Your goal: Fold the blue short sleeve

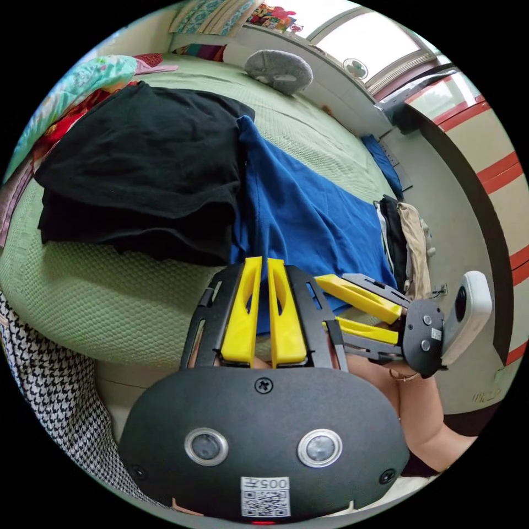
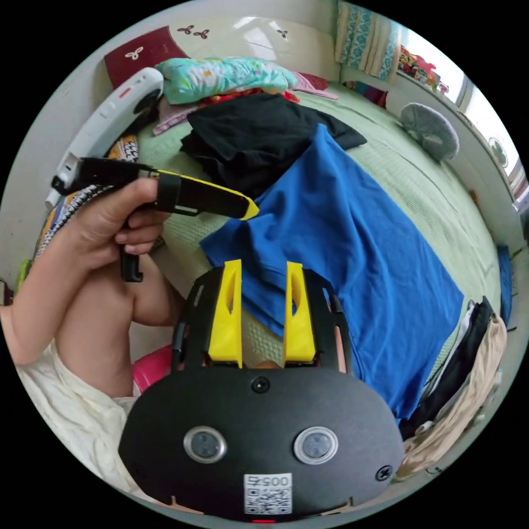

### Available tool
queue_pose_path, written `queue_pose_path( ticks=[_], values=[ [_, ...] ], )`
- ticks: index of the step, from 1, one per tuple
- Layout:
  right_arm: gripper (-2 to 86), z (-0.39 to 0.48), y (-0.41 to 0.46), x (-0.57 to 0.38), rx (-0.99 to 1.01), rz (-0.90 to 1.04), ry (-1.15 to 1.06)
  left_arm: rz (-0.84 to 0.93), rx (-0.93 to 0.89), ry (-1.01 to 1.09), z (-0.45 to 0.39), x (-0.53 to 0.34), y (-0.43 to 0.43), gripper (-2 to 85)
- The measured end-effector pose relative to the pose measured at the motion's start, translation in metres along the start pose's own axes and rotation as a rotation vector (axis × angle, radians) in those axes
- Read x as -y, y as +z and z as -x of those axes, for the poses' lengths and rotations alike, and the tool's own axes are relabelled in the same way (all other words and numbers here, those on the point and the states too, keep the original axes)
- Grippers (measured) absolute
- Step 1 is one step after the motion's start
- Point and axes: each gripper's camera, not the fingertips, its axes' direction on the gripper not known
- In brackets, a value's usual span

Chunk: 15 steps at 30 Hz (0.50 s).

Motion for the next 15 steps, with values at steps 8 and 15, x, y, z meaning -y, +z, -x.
queue_pose_path(
  ticks=[8,15],
  values=[
    [-1.2,0.033,-0.005,0.009,-0.019,0.030,-0.022,-0.026,0.097,0.034,-0.032,-0.009,-0.007,2.3],
    [-1.2,0.051,-0.008,-0.001,-0.048,0.090,-0.051,-0.046,0.064,-0.002,-0.055,-0.012,-0.012,0.1]
  ],
)
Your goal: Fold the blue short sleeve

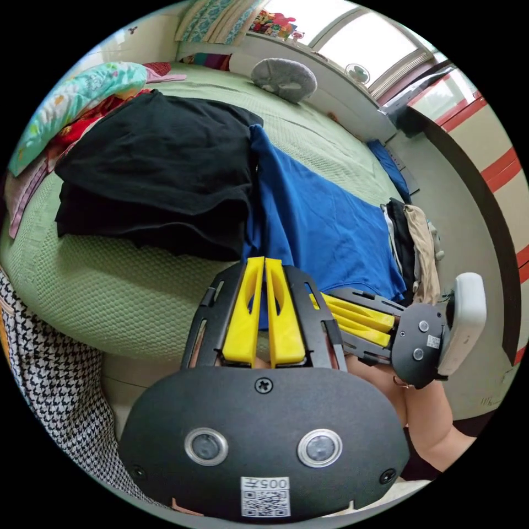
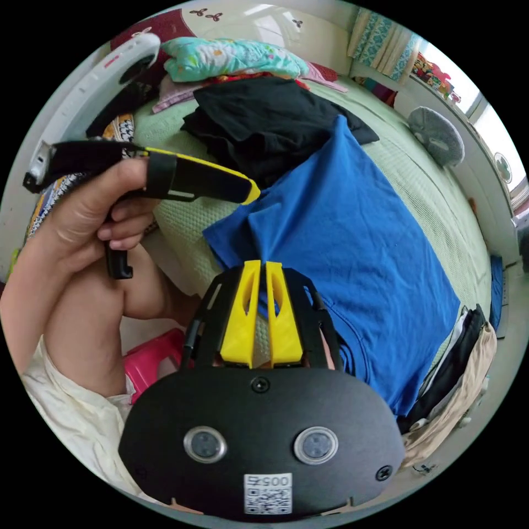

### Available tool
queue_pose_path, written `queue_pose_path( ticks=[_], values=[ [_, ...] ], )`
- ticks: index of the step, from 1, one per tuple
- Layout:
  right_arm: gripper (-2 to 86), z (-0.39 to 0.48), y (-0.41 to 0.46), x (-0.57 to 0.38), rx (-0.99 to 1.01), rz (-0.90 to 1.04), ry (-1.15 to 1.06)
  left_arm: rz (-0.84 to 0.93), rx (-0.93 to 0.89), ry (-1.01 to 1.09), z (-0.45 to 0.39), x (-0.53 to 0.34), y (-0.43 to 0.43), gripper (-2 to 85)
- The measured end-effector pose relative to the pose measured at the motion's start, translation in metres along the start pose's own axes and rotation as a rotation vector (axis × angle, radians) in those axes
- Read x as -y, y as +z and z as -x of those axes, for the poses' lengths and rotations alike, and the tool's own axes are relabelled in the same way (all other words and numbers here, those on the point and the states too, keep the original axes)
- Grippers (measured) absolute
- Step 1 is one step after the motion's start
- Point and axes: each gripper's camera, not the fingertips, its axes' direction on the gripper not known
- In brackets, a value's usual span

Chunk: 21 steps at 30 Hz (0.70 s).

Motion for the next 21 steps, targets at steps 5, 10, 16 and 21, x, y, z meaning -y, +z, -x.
queue_pose_path(
  ticks=[5,10,16,21],
  values=[
    [-1.0,0.007,-0.006,-0.020,-0.050,-0.056,0.088,-0.024,0.080,0.045,-0.046,-0.002,-0.001,-0.1],
    [-1.0,0.016,-0.020,-0.045,-0.132,-0.135,0.082,-0.036,0.088,0.063,-0.081,-0.004,0.000,-0.3],
    [-1.3,0.010,-0.074,-0.080,-0.222,-0.217,0.044,-0.060,0.148,0.131,-0.133,-0.005,0.000,-0.5],
    [0.0,-0.050,-0.147,-0.142,-0.004,-0.369,0.290,-0.065,0.194,0.222,-0.182,-0.004,0.000,-0.4]
  ],
)
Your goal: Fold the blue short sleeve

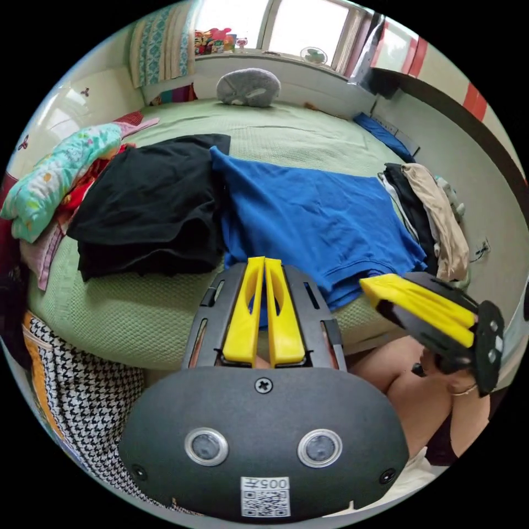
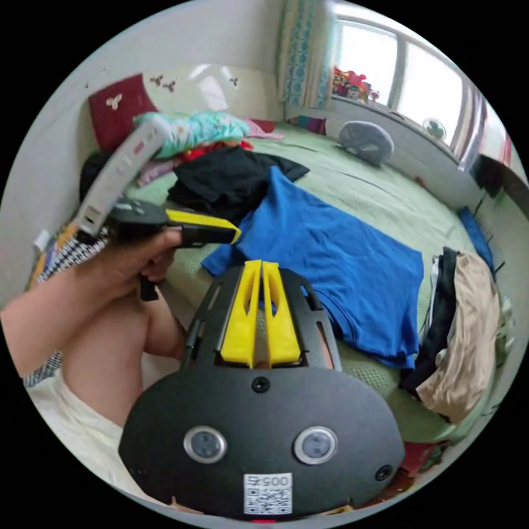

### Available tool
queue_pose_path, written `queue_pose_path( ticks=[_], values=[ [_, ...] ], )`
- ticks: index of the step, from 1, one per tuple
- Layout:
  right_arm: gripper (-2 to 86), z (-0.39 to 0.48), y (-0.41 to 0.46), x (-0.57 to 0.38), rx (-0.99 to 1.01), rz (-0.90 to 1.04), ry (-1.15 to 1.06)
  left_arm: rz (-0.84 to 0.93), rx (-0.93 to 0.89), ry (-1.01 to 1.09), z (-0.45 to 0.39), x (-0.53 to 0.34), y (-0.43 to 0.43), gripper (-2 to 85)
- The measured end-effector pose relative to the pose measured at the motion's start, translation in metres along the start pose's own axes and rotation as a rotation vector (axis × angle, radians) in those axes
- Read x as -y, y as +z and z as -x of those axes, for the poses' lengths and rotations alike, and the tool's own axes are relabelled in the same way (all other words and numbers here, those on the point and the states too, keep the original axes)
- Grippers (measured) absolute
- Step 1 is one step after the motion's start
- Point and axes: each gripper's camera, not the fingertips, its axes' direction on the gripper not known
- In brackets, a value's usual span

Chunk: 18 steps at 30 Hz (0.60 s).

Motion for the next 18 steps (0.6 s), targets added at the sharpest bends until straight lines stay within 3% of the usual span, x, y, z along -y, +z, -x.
queue_pose_path(
  ticks=[4,9,14,18],
  values=[
    [5.2,-0.054,-0.061,-0.009,-0.002,-0.041,0.127,-0.026,-0.086,0.036,-0.055,0.013,-0.011,1.0],
    [7.2,-0.138,-0.131,-0.031,-0.088,-0.169,0.310,-0.038,-0.242,0.253,-0.153,0.042,-0.015,7.7],
    [7.6,-0.224,-0.167,-0.072,-0.147,-0.140,0.486,0.138,-0.311,0.408,-0.263,0.082,0.034,12.7],
    [7.4,-0.251,-0.169,-0.098,-0.200,-0.076,0.517,0.204,-0.255,0.505,-0.324,0.097,0.063,13.5]
  ],
)
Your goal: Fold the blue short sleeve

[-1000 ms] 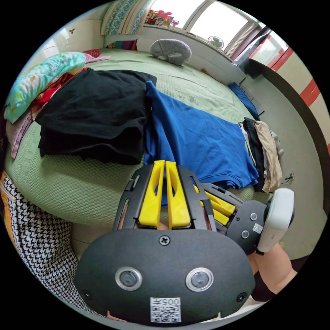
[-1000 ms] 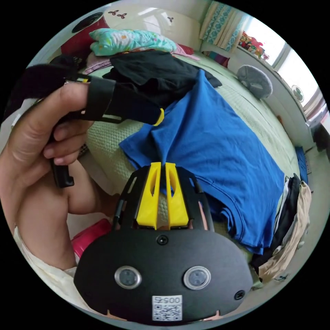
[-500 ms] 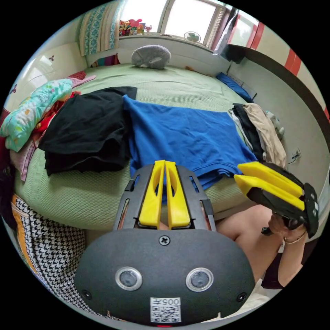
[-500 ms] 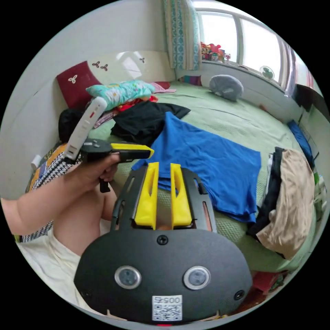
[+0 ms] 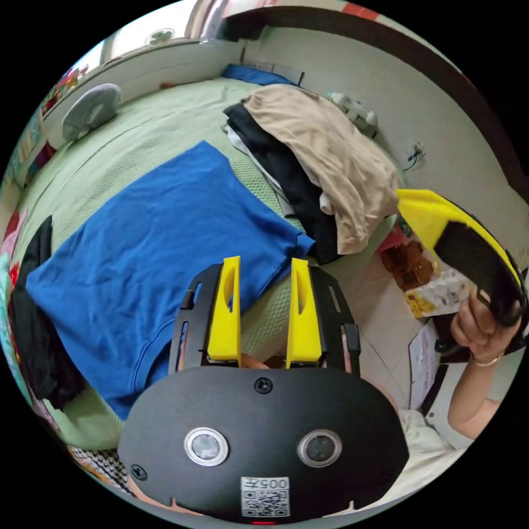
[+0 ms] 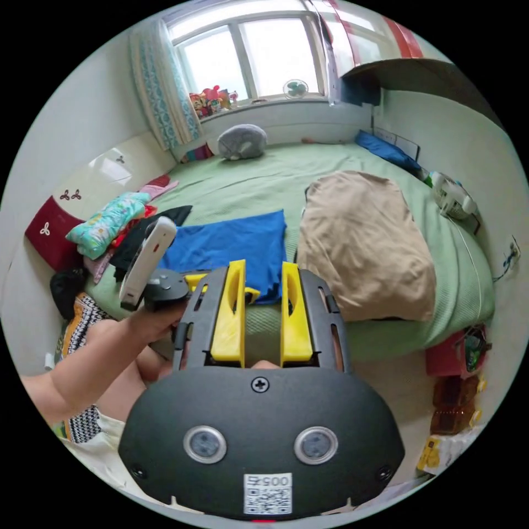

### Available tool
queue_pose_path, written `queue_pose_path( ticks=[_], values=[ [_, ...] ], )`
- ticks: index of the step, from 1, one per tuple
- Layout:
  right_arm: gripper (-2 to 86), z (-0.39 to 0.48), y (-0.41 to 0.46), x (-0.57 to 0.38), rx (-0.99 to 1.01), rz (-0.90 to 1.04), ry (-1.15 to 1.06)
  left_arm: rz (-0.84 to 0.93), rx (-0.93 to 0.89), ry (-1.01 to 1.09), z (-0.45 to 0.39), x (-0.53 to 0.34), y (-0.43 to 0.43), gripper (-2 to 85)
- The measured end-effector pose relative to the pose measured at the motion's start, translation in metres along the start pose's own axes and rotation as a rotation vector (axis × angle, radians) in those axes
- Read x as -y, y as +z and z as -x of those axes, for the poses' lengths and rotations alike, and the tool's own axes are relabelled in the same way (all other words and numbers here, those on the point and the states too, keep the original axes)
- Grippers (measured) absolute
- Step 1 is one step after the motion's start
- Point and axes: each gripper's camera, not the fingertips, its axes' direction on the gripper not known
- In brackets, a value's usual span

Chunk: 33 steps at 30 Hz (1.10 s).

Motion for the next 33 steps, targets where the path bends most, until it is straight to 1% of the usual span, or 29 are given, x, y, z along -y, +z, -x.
queue_pose_path(
  ticks=[4,7,9,12,15,17,19,22,24,26,29,33],
  values=[
    [7.5,-0.036,0.008,-0.011,-0.025,0.066,0.022,0.041,0.011,0.067,-0.034,0.037,0.026,14.2],
    [7.8,-0.063,0.014,-0.012,-0.031,0.090,0.057,0.028,0.032,0.070,-0.043,0.053,0.035,13.9],
    [7.7,-0.078,0.019,-0.010,-0.037,0.107,0.069,0.014,0.048,0.050,-0.042,0.056,0.035,12.3],
    [7.2,-0.095,0.030,0.001,-0.025,0.125,0.070,-0.005,0.046,0.068,-0.040,0.058,0.027,6.9],
    [7.1,-0.104,0.041,0.021,-0.021,0.127,0.051,-0.047,-0.023,0.075,-0.034,0.057,0.007,5.8],
    [7.2,-0.107,0.050,0.042,-0.016,0.114,0.003,-0.075,0.050,0.124,-0.032,0.055,-0.012,5.6],
    [7.3,-0.112,0.058,0.064,0.014,0.106,0.001,-0.079,0.080,0.147,-0.029,0.054,-0.022,5.5],
    [7.8,-0.122,0.079,0.108,0.134,0.115,0.029,-0.105,0.012,0.148,-0.019,0.052,-0.030,5.3],
    [8.4,-0.125,0.095,0.137,0.115,0.109,0.013,-0.112,-0.011,0.135,-0.013,0.052,-0.029,5.3],
    [8.6,-0.137,0.130,0.174,0.115,0.181,0.068,-0.151,-0.007,0.119,-0.007,0.049,-0.028,5.3],
    [8.3,-0.159,0.173,0.210,0.152,0.242,0.147,-0.150,-0.027,0.115,-0.002,0.051,-0.029,5.2],
    [7.8,-0.182,0.222,0.239,0.113,0.343,0.223,-0.157,-0.058,0.131,0.006,0.053,-0.032,5.2]
  ],
)
